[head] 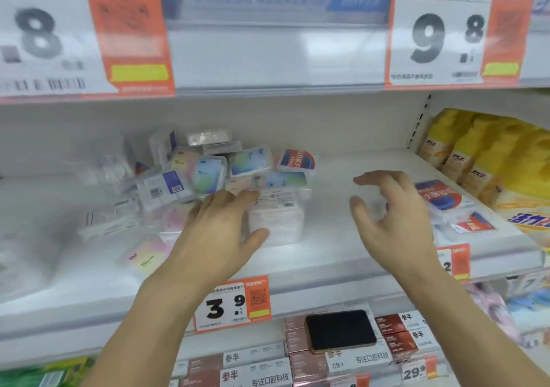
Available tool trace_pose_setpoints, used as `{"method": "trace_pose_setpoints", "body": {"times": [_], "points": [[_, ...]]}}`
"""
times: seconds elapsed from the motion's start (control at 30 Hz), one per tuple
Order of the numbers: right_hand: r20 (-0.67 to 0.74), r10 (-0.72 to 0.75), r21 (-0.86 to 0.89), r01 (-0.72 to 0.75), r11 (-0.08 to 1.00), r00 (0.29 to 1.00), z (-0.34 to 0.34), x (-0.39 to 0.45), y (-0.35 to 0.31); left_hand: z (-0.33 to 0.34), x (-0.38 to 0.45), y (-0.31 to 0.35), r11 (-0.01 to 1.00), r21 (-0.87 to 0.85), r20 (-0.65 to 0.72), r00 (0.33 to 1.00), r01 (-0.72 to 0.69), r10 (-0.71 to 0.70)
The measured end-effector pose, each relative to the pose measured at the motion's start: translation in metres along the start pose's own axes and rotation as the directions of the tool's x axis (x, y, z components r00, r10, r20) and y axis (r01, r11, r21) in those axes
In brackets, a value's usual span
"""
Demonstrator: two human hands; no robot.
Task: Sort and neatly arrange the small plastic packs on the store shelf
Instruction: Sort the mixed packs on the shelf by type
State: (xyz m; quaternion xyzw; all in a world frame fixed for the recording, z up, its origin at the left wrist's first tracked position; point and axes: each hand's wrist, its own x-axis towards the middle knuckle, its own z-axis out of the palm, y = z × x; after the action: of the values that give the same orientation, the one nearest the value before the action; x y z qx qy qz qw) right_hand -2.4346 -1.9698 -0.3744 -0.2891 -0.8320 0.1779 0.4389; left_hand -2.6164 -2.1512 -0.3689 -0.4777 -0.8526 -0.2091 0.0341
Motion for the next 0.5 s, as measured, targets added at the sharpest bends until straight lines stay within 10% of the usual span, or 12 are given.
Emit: {"method": "trace_pose_setpoints", "body": {"times": [0.23,0.5], "points": [[0.62,0.04,0.165,-0.181,0.97,0.783,0.056,0.013,-0.044,-0.013,-0.018,-0.04,0.992,0.077,0.027,0.995,0.097,-0.099],[0.606,-0.046,0.143,-0.052,0.988,0.794,0.074,0.012,-0.062,-0.029,-0.026,-0.08,0.973,-0.144,-0.08,0.978,0.18,-0.193]]}}
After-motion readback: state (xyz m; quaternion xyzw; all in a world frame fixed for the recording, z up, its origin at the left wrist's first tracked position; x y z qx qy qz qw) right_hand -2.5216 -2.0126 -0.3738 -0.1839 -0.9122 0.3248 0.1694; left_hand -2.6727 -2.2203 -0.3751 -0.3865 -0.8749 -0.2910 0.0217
